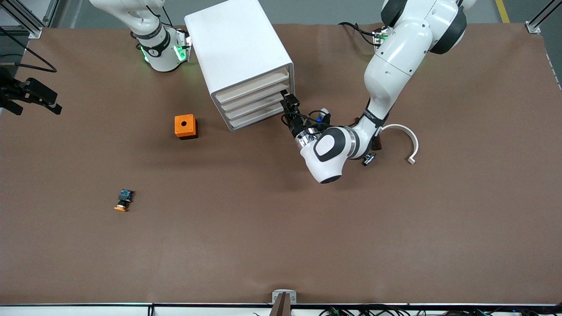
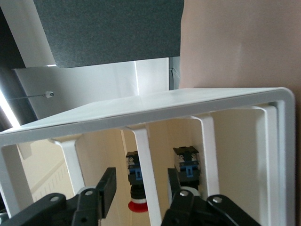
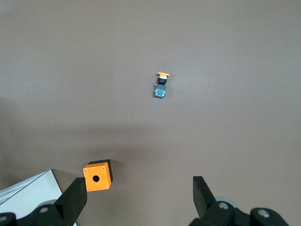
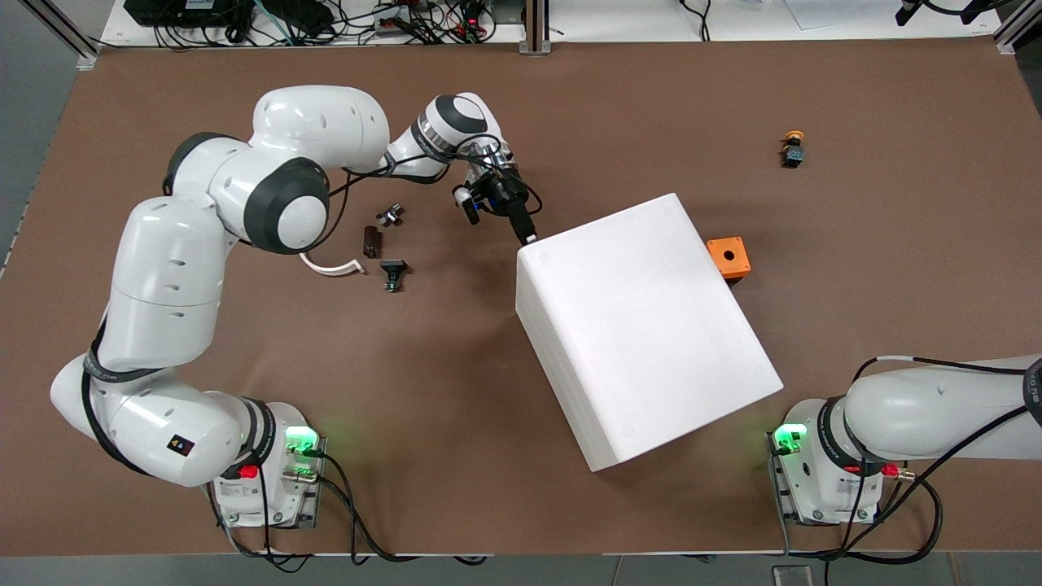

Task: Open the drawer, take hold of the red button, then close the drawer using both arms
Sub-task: 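Pull the drawer open with the left gripper while the right gripper approaches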

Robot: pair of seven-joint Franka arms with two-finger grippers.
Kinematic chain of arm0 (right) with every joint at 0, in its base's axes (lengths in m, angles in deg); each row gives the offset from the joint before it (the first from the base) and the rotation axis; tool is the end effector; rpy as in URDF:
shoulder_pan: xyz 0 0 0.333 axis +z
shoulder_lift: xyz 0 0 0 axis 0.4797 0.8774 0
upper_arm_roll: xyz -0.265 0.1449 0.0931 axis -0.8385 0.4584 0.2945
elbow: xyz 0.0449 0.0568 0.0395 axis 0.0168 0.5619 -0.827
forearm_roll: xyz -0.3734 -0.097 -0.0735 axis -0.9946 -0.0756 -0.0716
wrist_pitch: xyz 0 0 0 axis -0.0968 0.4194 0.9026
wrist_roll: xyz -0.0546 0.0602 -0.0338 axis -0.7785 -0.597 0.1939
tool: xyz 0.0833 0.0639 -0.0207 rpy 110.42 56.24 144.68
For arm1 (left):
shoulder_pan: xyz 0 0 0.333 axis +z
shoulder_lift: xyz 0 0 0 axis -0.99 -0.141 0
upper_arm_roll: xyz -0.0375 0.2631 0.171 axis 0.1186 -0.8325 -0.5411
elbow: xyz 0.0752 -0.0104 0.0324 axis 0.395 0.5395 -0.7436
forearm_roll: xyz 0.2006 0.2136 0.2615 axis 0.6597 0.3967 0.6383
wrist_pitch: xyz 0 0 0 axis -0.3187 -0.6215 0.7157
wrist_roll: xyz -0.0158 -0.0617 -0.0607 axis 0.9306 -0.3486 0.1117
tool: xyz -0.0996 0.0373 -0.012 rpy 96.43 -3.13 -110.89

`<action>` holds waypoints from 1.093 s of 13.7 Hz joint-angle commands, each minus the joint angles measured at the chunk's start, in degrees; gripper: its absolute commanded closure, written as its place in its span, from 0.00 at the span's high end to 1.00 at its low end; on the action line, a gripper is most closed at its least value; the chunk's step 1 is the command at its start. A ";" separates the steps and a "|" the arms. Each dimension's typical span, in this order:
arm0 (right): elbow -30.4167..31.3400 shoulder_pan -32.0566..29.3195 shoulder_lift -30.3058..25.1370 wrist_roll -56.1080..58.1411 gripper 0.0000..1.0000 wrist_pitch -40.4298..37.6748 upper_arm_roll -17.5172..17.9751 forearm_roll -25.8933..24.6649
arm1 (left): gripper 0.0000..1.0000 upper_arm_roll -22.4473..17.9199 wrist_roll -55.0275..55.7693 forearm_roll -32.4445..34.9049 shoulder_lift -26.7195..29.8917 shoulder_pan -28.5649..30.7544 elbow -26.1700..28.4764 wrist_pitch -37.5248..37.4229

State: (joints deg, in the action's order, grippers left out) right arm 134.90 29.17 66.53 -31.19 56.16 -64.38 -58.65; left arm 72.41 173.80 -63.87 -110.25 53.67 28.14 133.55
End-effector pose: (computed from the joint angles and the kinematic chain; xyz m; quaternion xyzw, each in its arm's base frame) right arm 0.5225 -0.0376 0.6384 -0.9997 0.0023 -0.0252 0.0072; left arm 0.4485 -0.4627 0.1778 -0.4398 -0.5971 0.5790 0.3387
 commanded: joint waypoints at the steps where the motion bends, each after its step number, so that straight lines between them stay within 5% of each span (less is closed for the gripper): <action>1: -1.08 0.20 2.29 -0.08 1.00 -0.92 -0.21 -0.97 | 0.51 0.12 1.41 -1.01 -0.17 -1.30 0.45 -0.68; 4: -2.21 0.38 9.04 0.01 1.00 -0.21 -0.21 -1.05 | 0.48 0.12 3.17 -1.01 -0.43 -3.06 0.55 -0.68; 9: -4.94 0.19 13.38 -0.16 1.00 0.14 -0.38 -1.49 | 0.23 0.12 3.44 -1.01 -0.61 -4.91 0.98 -0.68; 13: -4.68 4.32 13.20 -22.08 1.00 -1.79 0.14 0.51 | 0.15 0.03 3.61 -1.10 -1.22 -4.73 0.81 -0.51; 15: -4.94 6.17 13.20 -33.77 1.00 -1.97 0.05 6.39 | 0.09 0.03 4.57 -1.10 -1.22 -4.56 0.72 -0.51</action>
State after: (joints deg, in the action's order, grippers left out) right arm 130.65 33.49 80.17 -55.06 55.34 -64.20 -55.76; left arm 72.48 176.63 -63.99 -111.06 48.89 29.30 133.43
